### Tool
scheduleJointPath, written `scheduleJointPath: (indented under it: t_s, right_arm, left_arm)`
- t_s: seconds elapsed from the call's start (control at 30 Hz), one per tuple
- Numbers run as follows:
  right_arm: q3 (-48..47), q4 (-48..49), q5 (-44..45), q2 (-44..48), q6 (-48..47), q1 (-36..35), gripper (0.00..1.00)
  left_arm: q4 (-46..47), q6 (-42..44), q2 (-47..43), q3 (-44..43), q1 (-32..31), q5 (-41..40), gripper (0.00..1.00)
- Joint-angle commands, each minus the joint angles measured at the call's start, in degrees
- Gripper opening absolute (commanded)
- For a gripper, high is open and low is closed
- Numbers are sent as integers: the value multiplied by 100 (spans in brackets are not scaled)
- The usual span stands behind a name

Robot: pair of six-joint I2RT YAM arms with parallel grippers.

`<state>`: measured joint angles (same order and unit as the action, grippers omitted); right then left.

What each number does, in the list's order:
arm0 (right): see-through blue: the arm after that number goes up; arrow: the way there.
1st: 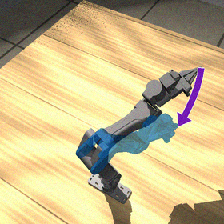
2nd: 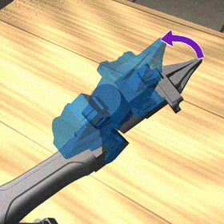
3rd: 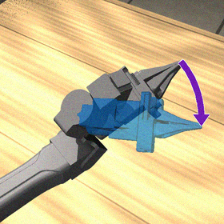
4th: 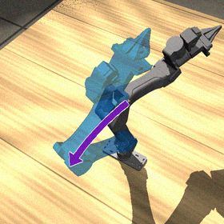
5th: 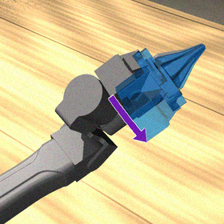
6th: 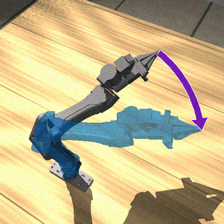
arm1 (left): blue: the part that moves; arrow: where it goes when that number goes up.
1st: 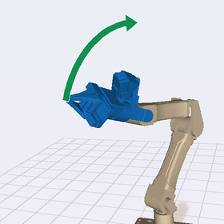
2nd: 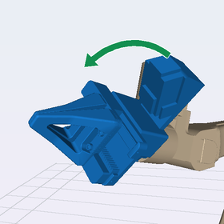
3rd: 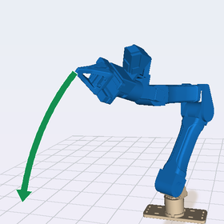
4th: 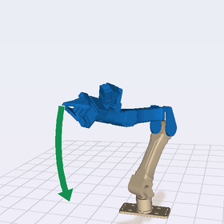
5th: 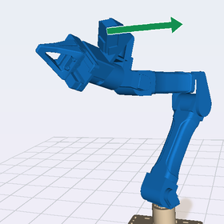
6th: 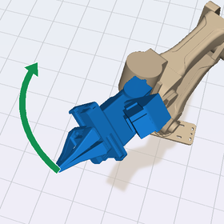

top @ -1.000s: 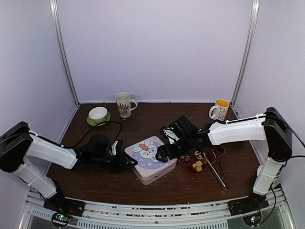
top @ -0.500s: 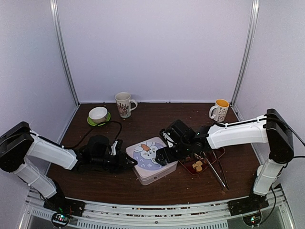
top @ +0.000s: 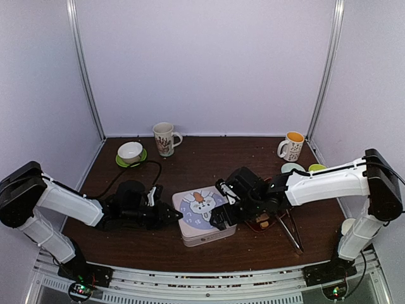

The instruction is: Pack the chocolate

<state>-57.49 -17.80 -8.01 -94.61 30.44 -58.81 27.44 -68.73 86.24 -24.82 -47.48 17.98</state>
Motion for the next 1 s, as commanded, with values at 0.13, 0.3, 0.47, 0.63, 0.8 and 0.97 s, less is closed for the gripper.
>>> scheduleJointPath:
  t_s: [0.13,0.3,0.47,0.63,0.8,0.97]
  right_arm:
    - [375,802,-1567,86,175,-417,100]
    - [628,1057,-1661,147,252,-425,100]
    - [754,1186,-1675,207,270,-423,100]
    - [924,1348,-1677,298,287,-426,100]
    - [925,1174,-1618,241,141,-506,100]
    - [937,1065,-1432,357,158,-528,100]
  left_arm:
    - [-1294,180,556,249,-55,-665,25]
    - [-1392,184,671,258,-64,-656,25]
    - [-1428,157,761,233,-151,-673,24]
    - [-1375,-39,888,277,-353,-795,24]
    - [-1125,-147,1048,405,-376,-758,23]
    - [-1656,49,836,162,-376,-829,25]
